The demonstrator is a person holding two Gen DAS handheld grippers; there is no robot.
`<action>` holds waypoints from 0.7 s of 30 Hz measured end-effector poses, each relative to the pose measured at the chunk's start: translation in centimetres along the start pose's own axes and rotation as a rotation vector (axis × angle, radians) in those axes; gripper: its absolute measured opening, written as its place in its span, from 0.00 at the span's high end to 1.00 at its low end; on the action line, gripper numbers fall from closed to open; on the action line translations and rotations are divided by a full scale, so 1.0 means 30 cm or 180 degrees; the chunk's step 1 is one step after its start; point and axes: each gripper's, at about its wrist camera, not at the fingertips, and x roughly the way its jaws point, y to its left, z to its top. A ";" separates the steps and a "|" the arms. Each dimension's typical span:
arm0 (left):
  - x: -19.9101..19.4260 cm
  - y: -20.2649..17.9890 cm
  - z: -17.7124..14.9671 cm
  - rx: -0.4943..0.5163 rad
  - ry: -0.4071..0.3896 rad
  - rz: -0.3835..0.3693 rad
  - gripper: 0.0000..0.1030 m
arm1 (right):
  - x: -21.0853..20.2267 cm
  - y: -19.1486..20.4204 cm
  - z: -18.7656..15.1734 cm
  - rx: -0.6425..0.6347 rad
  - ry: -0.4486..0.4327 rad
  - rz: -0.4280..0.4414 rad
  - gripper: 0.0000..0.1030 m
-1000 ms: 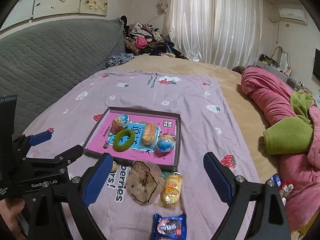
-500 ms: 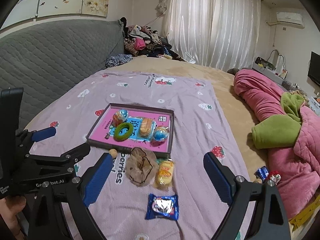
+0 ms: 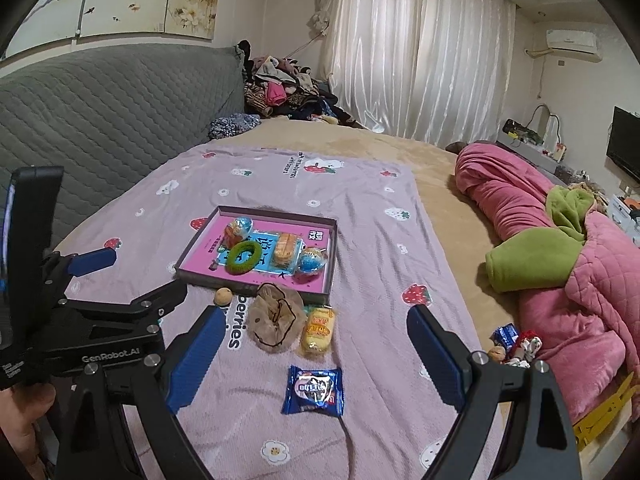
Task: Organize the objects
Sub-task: 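Withdraw both tools from the tray toward the scrunchie and biscuit pack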
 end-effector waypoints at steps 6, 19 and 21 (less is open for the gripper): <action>-0.007 -0.001 -0.017 -0.0025 0.0015 0.0005 0.00 | -0.037 -0.010 -0.025 0.0018 -0.0026 -0.0015 0.11; 0.021 -0.029 -0.060 0.0036 0.0095 -0.0005 0.00 | -0.025 -0.018 -0.104 0.0019 0.0067 -0.0008 0.11; 0.028 -0.036 -0.069 0.0042 0.0095 -0.0024 0.00 | -0.020 -0.019 -0.117 0.0014 0.0078 -0.0007 0.11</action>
